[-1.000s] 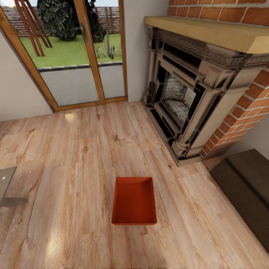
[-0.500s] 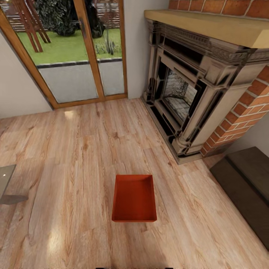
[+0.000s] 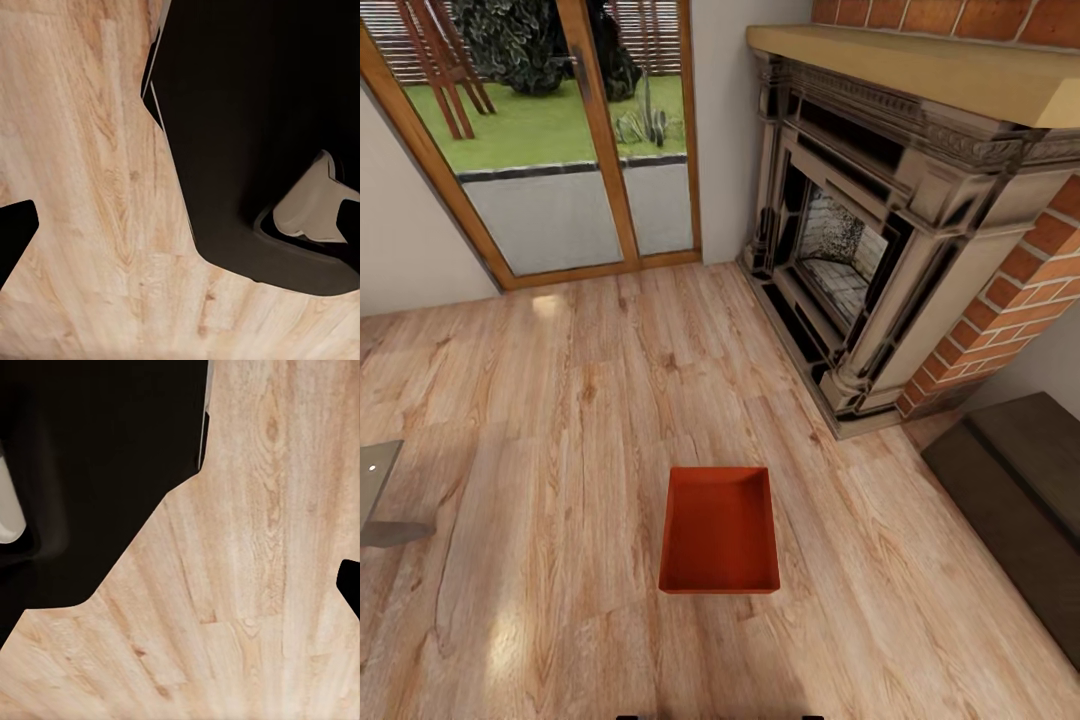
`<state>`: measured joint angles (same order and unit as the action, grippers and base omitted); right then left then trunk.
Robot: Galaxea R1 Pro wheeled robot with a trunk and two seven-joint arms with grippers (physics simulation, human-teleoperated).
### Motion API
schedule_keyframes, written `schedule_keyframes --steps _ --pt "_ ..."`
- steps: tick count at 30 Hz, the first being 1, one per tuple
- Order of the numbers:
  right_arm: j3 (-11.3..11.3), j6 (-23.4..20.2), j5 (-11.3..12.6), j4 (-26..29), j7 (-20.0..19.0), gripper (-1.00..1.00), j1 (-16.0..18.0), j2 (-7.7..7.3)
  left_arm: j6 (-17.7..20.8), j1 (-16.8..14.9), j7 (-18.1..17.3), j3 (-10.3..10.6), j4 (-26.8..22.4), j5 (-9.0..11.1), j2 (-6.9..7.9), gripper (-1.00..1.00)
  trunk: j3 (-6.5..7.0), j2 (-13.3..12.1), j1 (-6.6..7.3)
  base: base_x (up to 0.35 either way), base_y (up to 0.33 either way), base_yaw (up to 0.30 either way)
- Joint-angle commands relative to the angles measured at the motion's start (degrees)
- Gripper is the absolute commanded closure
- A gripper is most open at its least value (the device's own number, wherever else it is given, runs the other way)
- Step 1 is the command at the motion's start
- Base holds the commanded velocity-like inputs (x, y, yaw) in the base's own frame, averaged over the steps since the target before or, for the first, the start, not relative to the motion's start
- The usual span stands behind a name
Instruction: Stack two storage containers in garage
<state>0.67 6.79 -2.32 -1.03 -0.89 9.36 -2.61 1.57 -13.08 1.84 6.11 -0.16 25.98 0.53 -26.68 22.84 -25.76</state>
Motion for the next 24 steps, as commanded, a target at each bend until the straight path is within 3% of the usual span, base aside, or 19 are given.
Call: schedule_keyframes --steps 1,24 --pt "0.0 0.2 -0.2 -0.1 -0.1 -1.00 0.0 0.00 0.2 0.0 0.2 0.5 0.0 0.5 0.00 -1.00 -0.07 0.1 -0.03 0.000 0.000 0.000" --pt "0.1 0.0 -0.1 -0.1 -0.2 -1.00 0.0 0.24 0.1 0.0 0.2 0.5 0.0 0.5 0.00 -1.00 -0.07 0.1 -0.03 0.000 0.000 0.000"
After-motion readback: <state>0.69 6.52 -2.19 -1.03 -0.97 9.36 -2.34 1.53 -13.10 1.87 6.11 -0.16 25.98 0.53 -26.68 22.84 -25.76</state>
